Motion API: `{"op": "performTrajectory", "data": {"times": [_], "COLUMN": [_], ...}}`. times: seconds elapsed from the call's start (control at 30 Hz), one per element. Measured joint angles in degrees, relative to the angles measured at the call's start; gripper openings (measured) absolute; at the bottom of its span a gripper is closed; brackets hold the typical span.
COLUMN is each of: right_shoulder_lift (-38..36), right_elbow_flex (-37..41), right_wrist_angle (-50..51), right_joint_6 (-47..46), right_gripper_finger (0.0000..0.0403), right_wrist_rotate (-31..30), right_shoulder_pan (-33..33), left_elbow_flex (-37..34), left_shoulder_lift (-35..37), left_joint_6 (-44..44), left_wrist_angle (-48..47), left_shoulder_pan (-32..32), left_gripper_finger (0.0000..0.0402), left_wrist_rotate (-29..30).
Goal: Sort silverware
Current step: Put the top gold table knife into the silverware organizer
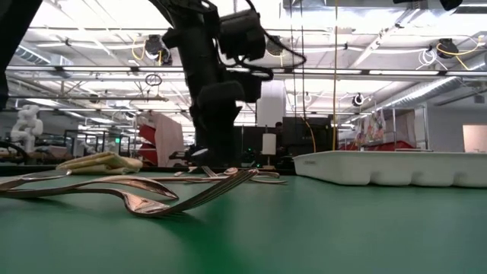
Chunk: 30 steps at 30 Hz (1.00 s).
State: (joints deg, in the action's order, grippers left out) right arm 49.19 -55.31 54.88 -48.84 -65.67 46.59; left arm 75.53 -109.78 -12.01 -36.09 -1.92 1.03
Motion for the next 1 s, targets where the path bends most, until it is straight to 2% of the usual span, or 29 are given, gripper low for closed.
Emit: {"op": "performTrajectory", "data": {"times": [0.07, 0.13, 0.5, 0.87, 1.0], "right_shoulder_lift": [0.0, 0.0, 0.0, 0.0, 0.0], "right_elbow_flex": [0.0, 0.0, 0.0, 0.0, 0.0], "right_wrist_angle": [0.3, 0.4, 0.4, 0.3, 0.3], "right_joint_6": [0.0, 0.0, 0.0, 0.0, -0.3], "right_gripper_finger": [0.0187, 0.0187, 0.0187, 0.0187, 0.0187], "right_wrist_rotate": [0.0, 0.0, 0.0, 0.0, 0.0], "right_shoulder_pan": [0.0, 0.0, 0.0, 0.0, 0.0], "left_elbow_flex": [0.0, 0.0, -1.0, -0.8, -0.7], "left_shoulder_lift": [0.0, 0.0, -0.2, -5.4, -6.5], "left_joint_6": [0.5, 0.5, -1.1, -1.1, -1.1], "left_wrist_angle": [0.1, 0.0, 1.0, 1.5, 0.8], "left_shoulder_pan": [1.4, 1.8, 1.0, 1.0, 0.6], "left_gripper_finger": [0.027, 0.027, 0.027, 0.027, 0.0245], "left_wrist_rotate": [4.6, 6.8, 5.8, 4.1, 2.8]}}
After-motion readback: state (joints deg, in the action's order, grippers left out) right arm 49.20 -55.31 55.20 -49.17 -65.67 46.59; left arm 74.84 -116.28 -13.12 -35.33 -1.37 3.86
